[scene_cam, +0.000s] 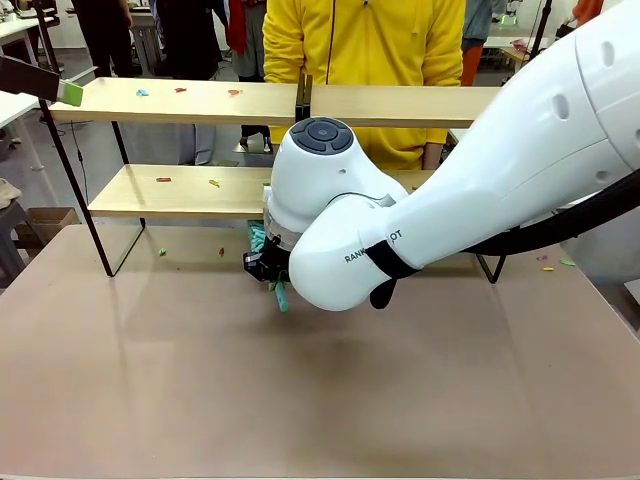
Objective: Clean the shelves.
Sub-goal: Clean a randomly selected level of the Shelf with the Duster.
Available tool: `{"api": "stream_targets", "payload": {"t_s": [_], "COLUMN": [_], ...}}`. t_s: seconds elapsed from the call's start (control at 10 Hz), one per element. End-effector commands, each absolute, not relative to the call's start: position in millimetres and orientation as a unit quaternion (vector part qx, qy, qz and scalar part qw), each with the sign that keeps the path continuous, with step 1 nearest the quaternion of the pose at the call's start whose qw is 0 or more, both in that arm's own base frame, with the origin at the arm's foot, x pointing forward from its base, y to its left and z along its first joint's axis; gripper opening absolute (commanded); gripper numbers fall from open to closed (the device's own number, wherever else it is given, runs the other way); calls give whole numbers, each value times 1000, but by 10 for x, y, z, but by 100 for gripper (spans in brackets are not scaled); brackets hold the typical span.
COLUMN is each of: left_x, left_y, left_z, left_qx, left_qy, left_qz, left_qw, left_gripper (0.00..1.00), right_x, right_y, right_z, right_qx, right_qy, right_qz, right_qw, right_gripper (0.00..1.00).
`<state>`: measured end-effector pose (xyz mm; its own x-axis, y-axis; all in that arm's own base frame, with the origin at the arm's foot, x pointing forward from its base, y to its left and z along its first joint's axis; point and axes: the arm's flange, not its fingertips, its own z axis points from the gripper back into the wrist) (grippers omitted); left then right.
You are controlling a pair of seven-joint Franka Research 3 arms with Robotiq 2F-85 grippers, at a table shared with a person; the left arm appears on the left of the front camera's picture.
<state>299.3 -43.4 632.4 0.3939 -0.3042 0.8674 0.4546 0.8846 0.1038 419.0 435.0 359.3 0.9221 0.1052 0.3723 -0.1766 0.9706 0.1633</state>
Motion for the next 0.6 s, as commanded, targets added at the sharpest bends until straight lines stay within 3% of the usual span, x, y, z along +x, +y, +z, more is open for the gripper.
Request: {"api": "stream_targets", "payload": {"t_s": [0.0, 0.5], "left_x": [2992, 2992], "left_y": [-430, -430], "left_z": [6320, 6320], "left_qx": [-73, -73], "left_qy": [-504, -504], "left_qz": [-226, -226], "left_qw": [830, 830], "left_gripper": [100, 100], "right_x": [4100, 4151], "right_y": [4308, 4470], "right_z": [3527, 3416], "right_qx": [79, 73], "right_qy": [-205, -149], "right_qz": [38, 63], "right_qw": [975, 984], "right_gripper": [13, 13]}}
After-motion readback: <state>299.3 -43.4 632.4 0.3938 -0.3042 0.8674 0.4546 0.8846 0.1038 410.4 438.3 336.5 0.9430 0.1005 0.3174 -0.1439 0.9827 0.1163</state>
